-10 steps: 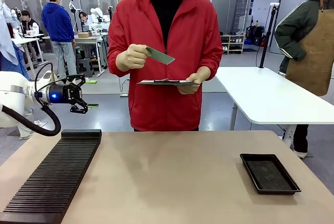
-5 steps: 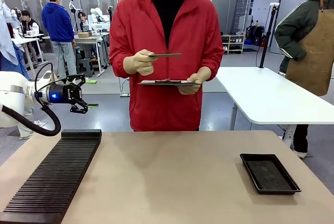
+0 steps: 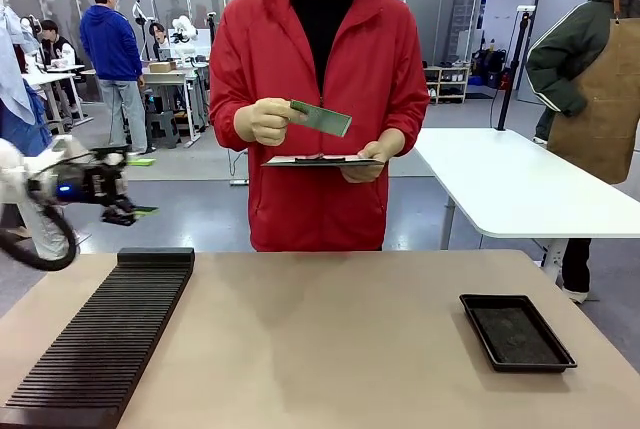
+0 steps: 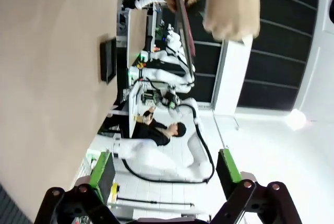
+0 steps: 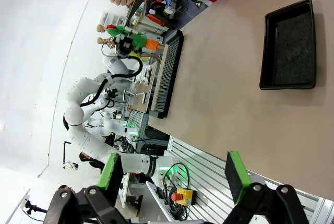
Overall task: Inspect the PCB.
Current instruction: Pick up the Blank PCB that the human is holding.
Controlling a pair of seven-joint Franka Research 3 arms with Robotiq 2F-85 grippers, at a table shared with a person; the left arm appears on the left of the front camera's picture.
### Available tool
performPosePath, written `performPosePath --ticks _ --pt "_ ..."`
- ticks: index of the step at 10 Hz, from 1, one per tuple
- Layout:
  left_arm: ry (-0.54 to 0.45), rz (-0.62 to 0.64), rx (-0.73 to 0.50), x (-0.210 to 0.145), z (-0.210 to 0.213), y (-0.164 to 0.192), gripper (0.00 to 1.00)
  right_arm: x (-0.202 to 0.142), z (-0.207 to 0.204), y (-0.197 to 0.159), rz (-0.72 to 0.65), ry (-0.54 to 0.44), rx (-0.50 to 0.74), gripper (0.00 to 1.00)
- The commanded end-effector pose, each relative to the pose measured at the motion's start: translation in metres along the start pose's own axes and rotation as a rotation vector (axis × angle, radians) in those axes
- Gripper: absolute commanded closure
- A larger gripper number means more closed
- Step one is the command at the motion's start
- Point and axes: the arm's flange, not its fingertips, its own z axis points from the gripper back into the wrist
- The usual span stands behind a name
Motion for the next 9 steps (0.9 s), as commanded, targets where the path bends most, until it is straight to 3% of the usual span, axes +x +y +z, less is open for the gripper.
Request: performPosePath --ticks 1,3,6,9 --pt "0.022 -0.069 -0.069 -0.086 0.040 0.001 0.00 0.000 0.001 0.001 0.015 -0.006 0.011 0.00" --pt "0.005 -0.124 -0.055 -0.179 0.079 0.009 0.00 0.000 0.001 0.001 0.015 -0.006 0.011 0.00" --pt "-0.050 -0.171 -0.061 -0.283 0.123 0.027 0.00 0.000 0.001 0.001 0.015 -0.006 0.011 0.00" --pt "-0.136 -0.206 -0.066 -0.304 0.150 0.043 0.00 0.000 0.001 0.001 0.015 -0.006 0.011 0.00"
